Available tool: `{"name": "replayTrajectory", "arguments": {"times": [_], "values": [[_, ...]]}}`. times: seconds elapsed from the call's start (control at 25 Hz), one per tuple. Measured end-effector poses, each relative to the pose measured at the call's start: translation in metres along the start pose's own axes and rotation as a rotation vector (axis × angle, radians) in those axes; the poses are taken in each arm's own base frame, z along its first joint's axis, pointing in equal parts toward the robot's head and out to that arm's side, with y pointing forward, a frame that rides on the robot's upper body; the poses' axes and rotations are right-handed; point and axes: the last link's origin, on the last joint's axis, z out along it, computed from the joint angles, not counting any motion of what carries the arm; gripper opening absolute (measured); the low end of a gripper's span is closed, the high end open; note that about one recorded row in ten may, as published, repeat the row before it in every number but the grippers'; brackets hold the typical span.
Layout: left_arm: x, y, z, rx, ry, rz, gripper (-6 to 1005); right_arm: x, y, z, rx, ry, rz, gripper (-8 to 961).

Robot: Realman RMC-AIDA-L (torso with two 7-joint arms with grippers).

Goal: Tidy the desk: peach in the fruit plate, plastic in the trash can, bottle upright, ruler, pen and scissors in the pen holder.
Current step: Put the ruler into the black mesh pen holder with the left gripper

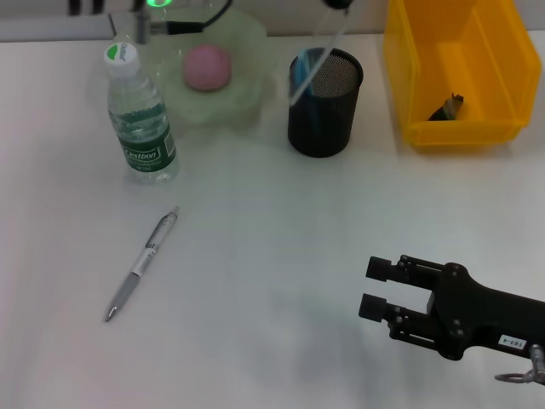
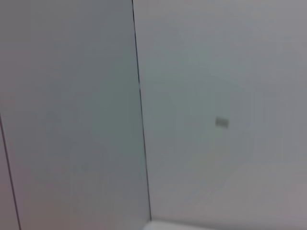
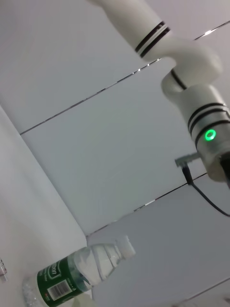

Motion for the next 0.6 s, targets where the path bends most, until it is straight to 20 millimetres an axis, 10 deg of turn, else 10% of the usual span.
{"name": "replayTrajectory", "arguments": {"times": [0.6], "values": [[-0.027,-0.012,0.024,0.119,0.259,-0.131,454,0.003,0.002,0.003,-0.005,-0.007,0.021,618]]}}
